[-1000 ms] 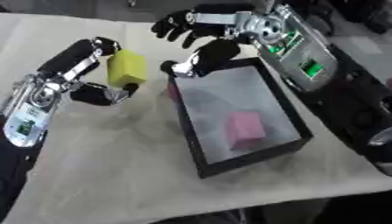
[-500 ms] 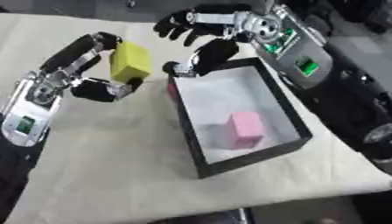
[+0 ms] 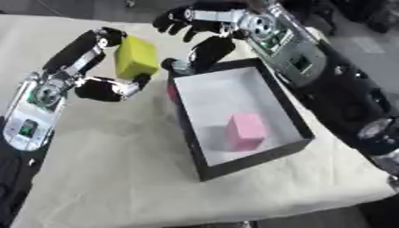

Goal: Pick up the objects with one hand, pass them to the other hand, and then place them into the box on the other side of the table.

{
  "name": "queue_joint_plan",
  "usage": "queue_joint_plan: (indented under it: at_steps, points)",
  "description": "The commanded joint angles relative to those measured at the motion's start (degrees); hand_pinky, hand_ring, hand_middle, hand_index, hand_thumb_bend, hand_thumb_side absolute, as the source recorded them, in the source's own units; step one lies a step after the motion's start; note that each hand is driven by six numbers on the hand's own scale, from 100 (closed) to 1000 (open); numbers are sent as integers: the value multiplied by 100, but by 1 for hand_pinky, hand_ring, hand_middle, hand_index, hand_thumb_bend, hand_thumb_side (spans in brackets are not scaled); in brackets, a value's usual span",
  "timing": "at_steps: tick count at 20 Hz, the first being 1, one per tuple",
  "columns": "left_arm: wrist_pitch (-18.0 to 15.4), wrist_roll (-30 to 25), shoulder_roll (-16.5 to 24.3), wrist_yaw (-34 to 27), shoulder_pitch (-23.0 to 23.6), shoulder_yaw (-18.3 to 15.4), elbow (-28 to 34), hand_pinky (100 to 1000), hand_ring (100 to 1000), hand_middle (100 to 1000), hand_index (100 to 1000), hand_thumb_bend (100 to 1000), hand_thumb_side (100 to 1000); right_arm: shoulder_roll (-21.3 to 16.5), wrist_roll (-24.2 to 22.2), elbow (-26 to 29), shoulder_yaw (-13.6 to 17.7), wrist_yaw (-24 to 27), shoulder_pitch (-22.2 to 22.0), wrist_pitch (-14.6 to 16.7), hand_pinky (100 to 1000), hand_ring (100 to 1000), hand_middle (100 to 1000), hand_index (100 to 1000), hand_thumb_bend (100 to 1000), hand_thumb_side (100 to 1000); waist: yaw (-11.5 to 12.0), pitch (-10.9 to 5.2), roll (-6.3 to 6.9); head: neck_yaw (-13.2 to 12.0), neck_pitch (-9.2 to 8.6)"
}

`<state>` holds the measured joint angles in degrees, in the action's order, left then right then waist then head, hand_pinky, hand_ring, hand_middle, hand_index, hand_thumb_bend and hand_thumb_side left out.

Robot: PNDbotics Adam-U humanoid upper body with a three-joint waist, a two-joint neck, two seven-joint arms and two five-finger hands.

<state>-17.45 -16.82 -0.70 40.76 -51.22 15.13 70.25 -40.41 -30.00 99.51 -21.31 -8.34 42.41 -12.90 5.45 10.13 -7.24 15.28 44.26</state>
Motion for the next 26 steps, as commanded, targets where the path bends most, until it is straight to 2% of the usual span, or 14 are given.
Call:
queue_joint_plan:
  at_steps: [1, 11, 19, 26]
  points:
    - [2, 68, -71, 81, -152, -1, 89, 871, 684, 537, 463, 100, 423, -87, 40, 10, 45, -3, 111, 20, 848, 946, 914, 961, 290, 343, 2, -93, -71, 12, -14]
    - [-15, 204, -160, 235, -221, -22, 45, 867, 681, 536, 462, 100, 432, -86, -20, 183, 70, -30, 163, 78, 851, 947, 912, 959, 348, 342, 33, -86, -91, -44, -14]
    - [14, 148, -217, 124, -277, 42, 169, 865, 681, 536, 462, 100, 438, -33, -10, -9, 34, -199, 227, 206, 857, 948, 912, 958, 356, 360, 104, -92, -100, -43, -14]
    - [13, 99, -242, 113, -290, 98, 253, 862, 681, 537, 463, 100, 436, 8, 82, -126, 42, -242, 232, 199, 854, 947, 911, 957, 350, 354, 143, -64, -106, -11, -14]
